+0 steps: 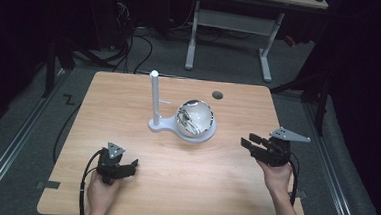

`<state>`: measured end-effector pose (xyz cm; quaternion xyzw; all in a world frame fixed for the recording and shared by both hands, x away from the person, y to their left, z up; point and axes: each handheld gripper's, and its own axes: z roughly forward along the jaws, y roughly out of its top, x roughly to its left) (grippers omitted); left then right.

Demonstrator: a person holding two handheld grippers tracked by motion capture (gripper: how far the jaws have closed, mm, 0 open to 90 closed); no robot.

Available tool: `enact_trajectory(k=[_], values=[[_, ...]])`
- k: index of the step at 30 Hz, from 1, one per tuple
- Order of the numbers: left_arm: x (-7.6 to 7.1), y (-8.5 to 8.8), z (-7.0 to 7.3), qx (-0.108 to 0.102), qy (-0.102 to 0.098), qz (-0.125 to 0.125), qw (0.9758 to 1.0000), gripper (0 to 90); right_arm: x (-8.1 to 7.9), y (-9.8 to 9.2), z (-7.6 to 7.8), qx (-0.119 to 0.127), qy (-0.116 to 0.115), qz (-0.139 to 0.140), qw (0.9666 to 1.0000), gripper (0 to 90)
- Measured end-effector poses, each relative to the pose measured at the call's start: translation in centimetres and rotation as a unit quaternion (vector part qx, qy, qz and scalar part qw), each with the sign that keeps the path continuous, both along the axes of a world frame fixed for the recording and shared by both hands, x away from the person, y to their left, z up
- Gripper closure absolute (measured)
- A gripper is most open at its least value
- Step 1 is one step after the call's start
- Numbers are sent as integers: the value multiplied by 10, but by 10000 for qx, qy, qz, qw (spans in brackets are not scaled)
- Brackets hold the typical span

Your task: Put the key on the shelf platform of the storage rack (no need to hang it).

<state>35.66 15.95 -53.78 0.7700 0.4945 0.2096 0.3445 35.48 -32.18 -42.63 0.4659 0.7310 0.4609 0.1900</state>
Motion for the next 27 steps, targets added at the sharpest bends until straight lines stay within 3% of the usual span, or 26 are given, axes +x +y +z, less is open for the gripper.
enact_trajectory(k=[27], values=[[0, 0, 0, 5, -3, 4, 10000, 213, -23, -8, -28, 196, 126, -73, 9997, 549]])
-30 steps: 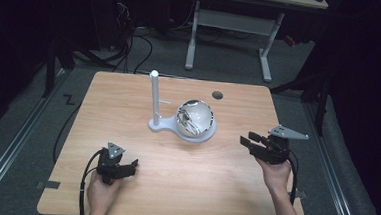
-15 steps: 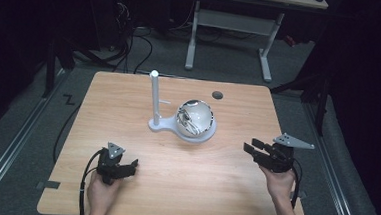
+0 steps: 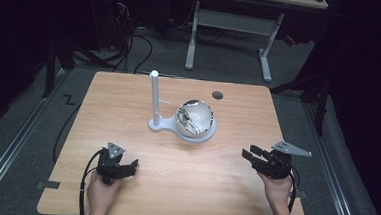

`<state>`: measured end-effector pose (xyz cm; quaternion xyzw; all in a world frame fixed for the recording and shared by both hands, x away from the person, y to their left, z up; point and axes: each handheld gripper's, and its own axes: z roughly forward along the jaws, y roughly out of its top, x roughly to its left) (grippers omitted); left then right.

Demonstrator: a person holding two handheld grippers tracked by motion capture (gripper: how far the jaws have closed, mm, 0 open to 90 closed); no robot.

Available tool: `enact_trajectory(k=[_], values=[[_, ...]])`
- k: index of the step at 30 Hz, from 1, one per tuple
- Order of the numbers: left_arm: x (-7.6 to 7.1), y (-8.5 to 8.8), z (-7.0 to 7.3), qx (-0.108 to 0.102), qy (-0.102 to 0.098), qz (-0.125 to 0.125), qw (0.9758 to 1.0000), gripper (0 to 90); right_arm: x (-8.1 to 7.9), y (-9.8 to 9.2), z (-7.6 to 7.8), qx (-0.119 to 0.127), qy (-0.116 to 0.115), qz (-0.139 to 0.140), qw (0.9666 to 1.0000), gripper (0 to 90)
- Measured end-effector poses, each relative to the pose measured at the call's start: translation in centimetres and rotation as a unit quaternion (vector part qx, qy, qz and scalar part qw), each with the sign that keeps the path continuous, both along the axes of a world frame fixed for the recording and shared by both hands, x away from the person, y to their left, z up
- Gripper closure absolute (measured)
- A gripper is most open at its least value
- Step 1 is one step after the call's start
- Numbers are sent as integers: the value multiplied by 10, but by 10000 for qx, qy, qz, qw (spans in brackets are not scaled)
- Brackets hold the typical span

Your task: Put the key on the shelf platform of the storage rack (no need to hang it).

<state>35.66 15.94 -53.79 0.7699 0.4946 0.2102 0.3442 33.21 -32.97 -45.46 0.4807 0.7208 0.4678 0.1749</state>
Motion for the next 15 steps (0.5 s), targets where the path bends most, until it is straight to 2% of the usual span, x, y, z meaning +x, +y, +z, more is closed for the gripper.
enact_trajectory(k=[15], values=[[0, 0, 0, 6, -1, 1, 10000, 212, -7, 4, -18, 79, 115, 41, 9999, 550]])
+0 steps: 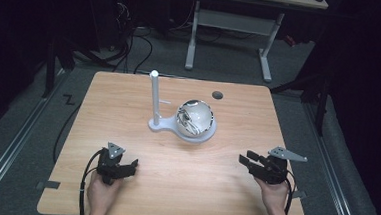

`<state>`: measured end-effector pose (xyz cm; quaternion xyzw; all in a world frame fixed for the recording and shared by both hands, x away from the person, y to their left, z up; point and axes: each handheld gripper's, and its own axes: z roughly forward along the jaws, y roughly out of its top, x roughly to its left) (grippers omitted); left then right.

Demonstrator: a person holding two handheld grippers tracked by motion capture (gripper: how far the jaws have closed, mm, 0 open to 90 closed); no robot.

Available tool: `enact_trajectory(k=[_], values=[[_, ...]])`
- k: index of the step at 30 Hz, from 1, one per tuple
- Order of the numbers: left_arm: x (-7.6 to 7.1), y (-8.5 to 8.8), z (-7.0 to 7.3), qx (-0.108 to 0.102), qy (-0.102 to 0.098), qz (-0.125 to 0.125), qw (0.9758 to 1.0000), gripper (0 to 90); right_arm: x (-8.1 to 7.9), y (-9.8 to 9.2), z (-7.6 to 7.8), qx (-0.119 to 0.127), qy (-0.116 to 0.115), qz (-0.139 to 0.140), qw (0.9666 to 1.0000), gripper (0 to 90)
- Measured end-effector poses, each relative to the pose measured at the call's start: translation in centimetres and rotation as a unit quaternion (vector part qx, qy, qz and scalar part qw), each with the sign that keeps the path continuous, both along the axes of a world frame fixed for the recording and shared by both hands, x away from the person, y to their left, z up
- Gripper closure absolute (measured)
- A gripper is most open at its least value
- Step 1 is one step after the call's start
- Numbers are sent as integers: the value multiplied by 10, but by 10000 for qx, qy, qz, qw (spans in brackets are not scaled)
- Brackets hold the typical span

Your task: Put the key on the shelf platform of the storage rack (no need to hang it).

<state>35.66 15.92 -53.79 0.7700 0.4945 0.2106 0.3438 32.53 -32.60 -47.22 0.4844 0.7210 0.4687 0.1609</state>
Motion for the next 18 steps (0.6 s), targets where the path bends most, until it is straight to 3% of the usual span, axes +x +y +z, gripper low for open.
enact_trajectory(k=[18], values=[[0, 0, 0, -1, 0, 0, 10000, 213, -3, 10, -26, -45, 251, 20, 9997, 551]])
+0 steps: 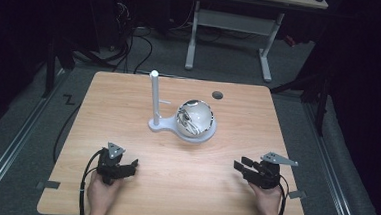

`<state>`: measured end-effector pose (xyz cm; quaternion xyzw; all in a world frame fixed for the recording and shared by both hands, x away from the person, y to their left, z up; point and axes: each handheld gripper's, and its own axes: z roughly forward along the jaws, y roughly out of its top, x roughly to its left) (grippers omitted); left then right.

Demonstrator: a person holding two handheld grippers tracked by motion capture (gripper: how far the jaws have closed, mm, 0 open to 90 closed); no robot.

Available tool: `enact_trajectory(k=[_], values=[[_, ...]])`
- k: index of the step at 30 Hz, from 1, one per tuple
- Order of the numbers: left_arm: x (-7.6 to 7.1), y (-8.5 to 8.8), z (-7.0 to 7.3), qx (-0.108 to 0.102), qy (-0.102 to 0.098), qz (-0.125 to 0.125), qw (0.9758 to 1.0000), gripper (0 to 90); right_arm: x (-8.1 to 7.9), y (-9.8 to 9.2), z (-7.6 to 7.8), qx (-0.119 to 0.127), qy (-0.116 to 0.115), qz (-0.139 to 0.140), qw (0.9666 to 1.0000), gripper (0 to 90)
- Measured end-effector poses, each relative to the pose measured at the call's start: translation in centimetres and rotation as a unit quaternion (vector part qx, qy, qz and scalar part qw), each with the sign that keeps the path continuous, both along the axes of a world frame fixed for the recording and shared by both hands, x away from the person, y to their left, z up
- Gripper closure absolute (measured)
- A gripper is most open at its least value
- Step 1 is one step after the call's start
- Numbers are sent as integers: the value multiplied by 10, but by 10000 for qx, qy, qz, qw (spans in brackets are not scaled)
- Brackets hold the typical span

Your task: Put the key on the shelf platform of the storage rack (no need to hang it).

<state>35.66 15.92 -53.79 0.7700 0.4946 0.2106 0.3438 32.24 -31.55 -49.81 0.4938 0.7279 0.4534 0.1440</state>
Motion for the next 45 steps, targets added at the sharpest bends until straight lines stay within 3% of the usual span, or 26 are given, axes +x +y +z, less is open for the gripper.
enact_trajectory(k=[8, 29, 40, 45], values=[[0, 0, 0, 1, 0, 0, 10000, 212, 1, 9, -11, -245, 34, 68, 9997, 552], [0, 0, 0, 0, -2, 3, 10000, 212, 4, 20, -30, -373, 195, 20, 9991, 552], [0, 0, 0, 0, -2, 2, 10000, 212, 5, 26, -32, -677, 179, 69, 9975, 545], [0, 0, 0, -1, -3, 2, 10000, 212, 6, 33, -33, -1000, 200, 109, 9947, 528]])
